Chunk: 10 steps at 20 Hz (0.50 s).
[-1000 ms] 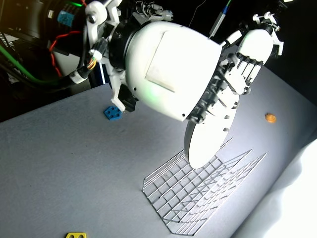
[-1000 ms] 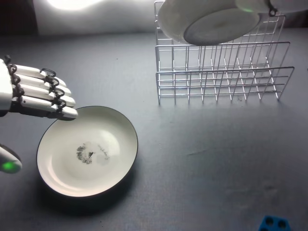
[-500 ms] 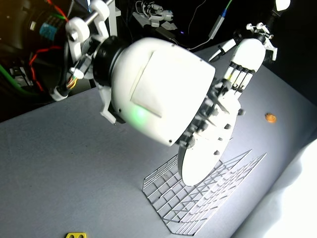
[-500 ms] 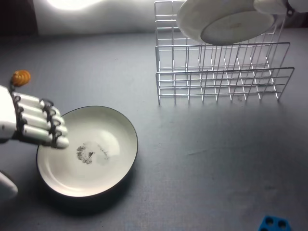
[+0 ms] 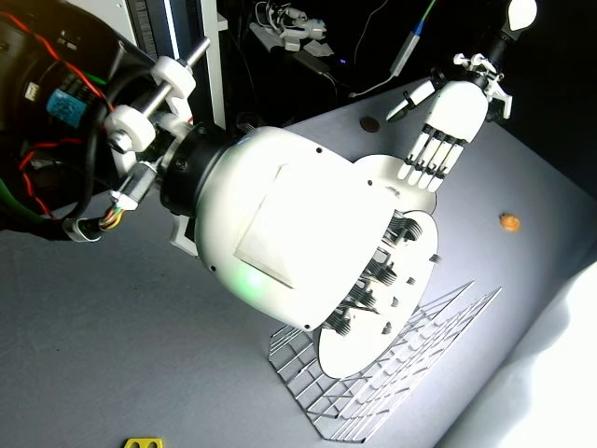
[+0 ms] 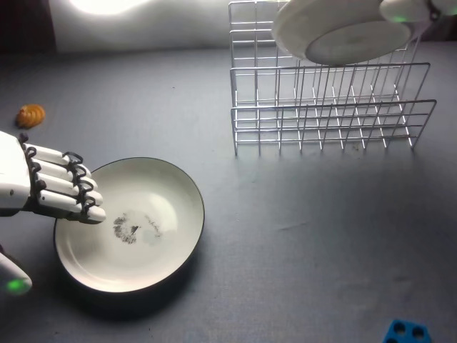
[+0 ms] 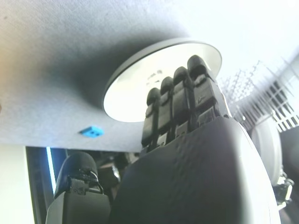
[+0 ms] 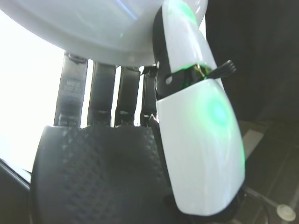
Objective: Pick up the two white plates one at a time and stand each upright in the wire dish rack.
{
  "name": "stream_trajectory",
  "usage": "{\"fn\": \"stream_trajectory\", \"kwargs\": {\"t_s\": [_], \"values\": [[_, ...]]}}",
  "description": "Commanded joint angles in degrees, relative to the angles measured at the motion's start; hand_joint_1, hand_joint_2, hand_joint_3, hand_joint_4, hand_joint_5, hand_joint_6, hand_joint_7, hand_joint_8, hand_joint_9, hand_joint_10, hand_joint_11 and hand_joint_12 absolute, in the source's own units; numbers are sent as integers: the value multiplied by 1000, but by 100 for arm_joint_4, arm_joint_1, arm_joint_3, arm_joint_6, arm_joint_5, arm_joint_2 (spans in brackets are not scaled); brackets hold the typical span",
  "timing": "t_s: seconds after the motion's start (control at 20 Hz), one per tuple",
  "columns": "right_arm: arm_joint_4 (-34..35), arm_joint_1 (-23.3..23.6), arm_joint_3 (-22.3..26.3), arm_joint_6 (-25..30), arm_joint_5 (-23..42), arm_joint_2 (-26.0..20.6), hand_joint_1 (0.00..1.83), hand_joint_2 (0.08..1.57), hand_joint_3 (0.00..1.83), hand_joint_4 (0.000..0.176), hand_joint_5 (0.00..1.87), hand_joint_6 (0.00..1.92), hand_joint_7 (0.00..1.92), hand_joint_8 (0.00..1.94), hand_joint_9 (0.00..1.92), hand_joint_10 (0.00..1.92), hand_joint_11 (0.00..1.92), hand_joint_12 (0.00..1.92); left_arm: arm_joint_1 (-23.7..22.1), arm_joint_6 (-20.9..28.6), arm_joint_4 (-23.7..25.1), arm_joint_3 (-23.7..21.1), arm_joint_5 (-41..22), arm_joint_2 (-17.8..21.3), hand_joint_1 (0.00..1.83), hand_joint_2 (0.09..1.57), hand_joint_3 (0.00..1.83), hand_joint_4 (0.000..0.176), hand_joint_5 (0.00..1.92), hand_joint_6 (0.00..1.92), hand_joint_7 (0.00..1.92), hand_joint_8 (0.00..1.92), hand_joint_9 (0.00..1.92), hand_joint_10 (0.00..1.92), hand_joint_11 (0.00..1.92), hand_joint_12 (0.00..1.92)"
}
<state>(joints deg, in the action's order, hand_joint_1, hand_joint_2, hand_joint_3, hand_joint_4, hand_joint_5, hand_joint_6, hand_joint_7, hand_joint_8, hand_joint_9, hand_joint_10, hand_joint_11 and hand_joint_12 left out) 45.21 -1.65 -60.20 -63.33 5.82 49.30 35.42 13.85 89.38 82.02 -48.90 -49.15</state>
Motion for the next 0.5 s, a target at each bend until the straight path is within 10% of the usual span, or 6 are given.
{"fn": "stream_trajectory", "kwargs": {"t_s": [0.0, 0.45], "values": [[14, 129, -53, 98, 470, -5, 1364, 1150, 1, 0, 793, 1228, 911, 1038, 906, 1230, 700, 1319, -16, 18, -276, 41, -126, 9, 0, 1108, 0, 0, 126, 2, 108, 2, 78, 1, 0, 254], [183, 187, -679, 246, 494, 505, 1363, 1152, 1, 0, 791, 1231, 897, 1057, 911, 1230, 694, 1329, 20, 28, -228, 120, -67, -30, 0, 1110, 2, 0, 128, 3, 108, 1, 85, 1, 0, 288]]}}
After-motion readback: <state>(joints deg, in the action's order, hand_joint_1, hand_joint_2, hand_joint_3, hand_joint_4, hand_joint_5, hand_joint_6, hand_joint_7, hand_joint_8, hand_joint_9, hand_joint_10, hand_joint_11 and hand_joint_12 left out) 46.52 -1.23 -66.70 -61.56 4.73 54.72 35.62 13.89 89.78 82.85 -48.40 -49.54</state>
